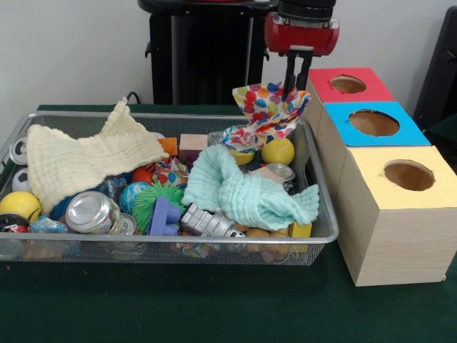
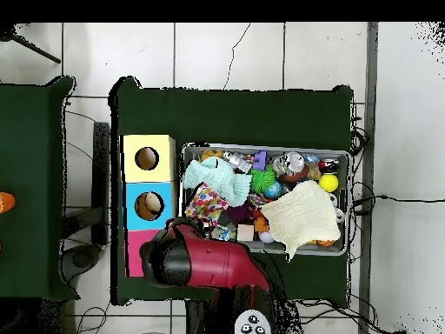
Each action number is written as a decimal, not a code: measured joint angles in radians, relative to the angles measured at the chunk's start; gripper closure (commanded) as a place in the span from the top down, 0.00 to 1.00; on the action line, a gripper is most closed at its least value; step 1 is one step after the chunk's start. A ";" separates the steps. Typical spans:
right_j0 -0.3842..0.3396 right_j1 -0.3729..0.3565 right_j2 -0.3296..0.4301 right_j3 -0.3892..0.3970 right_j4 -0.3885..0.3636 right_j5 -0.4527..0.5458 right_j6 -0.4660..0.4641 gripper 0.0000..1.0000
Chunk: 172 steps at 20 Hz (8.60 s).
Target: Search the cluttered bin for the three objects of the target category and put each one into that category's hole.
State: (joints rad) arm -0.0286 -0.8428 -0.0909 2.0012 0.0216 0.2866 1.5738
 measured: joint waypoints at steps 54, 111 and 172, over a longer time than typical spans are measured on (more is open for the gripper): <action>0.265 0.074 -0.096 -0.180 0.226 0.193 0.007 0.00; 0.216 0.258 -0.137 -0.549 0.238 0.295 0.050 0.00; 0.273 0.360 -0.122 -0.590 0.330 0.162 0.088 0.00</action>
State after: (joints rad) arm 0.2441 -0.4827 -0.2133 1.4112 0.3512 0.4490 1.6617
